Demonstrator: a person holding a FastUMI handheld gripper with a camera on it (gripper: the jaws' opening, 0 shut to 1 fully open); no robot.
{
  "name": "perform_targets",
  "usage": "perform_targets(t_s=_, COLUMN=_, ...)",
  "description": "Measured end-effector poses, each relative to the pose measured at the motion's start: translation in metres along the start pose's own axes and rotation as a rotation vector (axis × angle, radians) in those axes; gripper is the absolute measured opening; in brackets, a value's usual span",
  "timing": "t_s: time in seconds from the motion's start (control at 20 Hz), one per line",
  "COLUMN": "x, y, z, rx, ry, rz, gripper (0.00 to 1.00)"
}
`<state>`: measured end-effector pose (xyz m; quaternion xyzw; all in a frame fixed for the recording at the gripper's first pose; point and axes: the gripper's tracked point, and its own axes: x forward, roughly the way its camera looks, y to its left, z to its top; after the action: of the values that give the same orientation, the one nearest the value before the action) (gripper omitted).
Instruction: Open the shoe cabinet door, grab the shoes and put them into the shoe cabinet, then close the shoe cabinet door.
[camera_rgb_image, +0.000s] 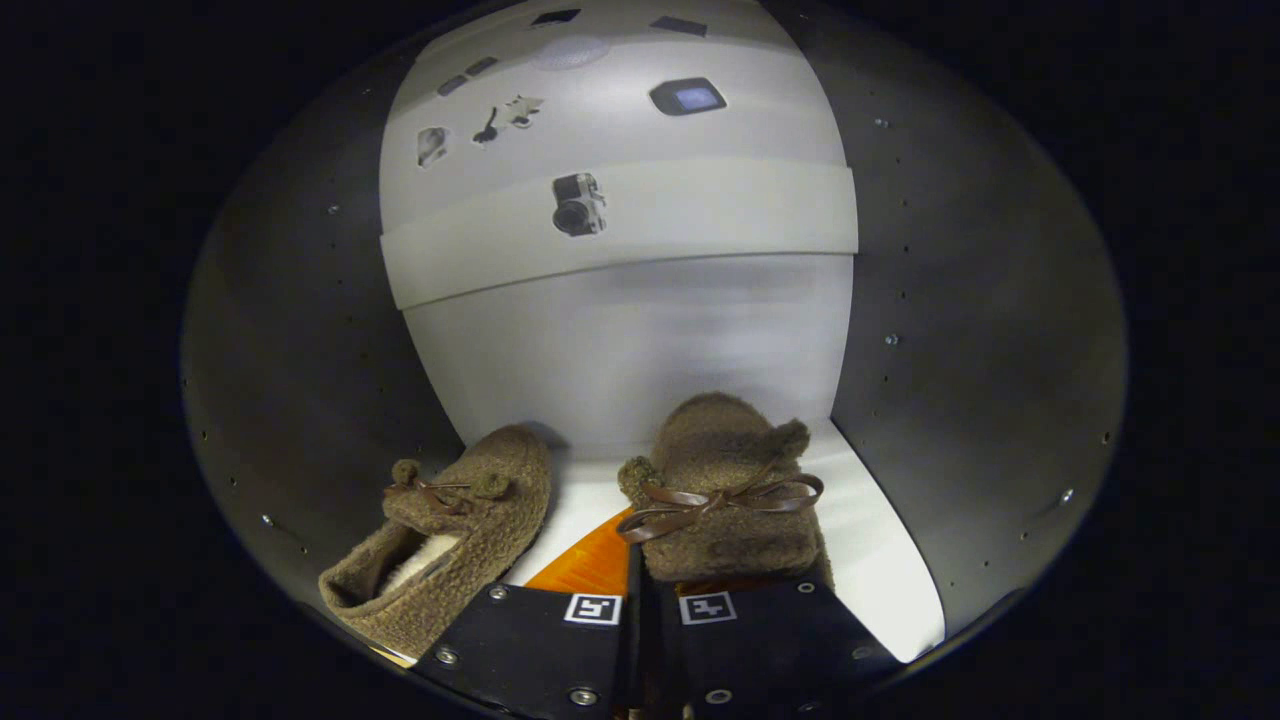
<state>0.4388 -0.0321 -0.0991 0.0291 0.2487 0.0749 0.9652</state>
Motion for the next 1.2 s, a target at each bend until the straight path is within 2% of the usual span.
perform_targets(t_s=0.2, x=0.002, y=0.003, z=-0.003, rx=0.032, ry=0.022, rz=-0.009, gripper=0.12)
perform_targets(t_s=0.35, x=-0.004, y=0.005, z=-0.002, rx=0.011, ry=0.006, rz=-0.026, gripper=0.18)
perform_targets(t_s=0.65, x=-0.037, y=0.007, z=-0.001, rx=0.001, ry=-0.026, rz=-0.045, gripper=0.25)
perform_targets(t_s=0.9, x=-0.088, y=0.015, z=0.004, rx=-0.013, ry=-0.09, rz=-0.05, gripper=0.27)
perform_targets(t_s=1.2, x=-0.176, y=0.03, z=-0.005, rx=-0.042, ry=-0.146, rz=-0.055, gripper=0.29)
